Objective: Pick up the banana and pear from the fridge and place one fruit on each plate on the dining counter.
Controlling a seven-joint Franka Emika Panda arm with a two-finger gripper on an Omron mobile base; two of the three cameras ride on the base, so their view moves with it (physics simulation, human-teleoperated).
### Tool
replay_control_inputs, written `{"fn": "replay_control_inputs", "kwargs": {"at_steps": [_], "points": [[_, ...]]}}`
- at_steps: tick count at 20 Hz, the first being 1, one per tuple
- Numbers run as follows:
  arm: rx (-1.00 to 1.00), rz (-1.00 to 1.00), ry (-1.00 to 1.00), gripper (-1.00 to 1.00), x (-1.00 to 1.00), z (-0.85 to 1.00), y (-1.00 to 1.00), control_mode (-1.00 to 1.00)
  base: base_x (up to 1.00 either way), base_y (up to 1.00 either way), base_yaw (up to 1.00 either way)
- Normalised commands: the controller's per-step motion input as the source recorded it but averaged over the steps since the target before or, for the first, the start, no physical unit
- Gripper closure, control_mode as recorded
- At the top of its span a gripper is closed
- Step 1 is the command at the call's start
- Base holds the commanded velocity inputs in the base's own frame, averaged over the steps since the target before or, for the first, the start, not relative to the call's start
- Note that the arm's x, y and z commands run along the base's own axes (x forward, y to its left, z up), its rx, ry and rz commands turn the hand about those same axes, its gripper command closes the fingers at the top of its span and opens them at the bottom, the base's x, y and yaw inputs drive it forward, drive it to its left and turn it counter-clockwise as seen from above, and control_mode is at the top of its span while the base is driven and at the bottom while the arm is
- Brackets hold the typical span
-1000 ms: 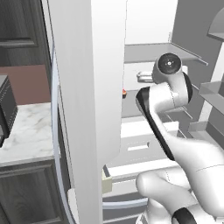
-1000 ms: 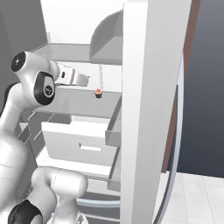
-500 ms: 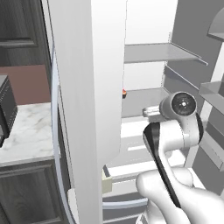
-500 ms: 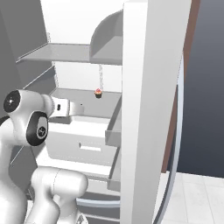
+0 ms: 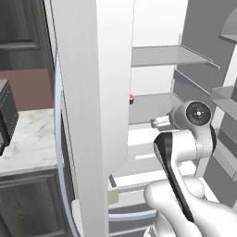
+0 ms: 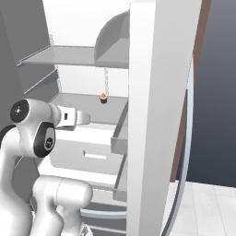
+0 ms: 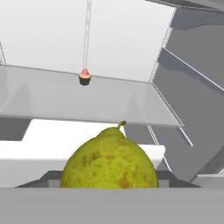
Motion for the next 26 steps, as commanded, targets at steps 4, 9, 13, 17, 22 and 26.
{"fn": "replay_control_inputs", "kwargs": {"at_steps": [4,9,13,17,22,26], "points": [[0.0,0.03,0.0,1.0,-0.02,-0.2,0.0,-1.0,0.0,0.0,0.0],[0.0,0.02,-0.02,1.0,-0.08,-0.11,0.0,1.0,-0.15,-0.01,0.0],[0.0,0.0,0.0,1.0,0.0,0.0,0.0,1.0,-0.6,-0.17,0.0],[0.0,0.0,0.0,1.0,0.0,0.0,0.0,1.0,-0.57,-0.11,-0.03],[0.0,0.0,0.0,1.0,0.0,0.0,0.0,1.0,-0.53,-0.03,-0.23],[0.0,0.0,0.0,1.0,0.0,0.0,0.0,1.0,-0.61,-0.03,-0.37]]}}
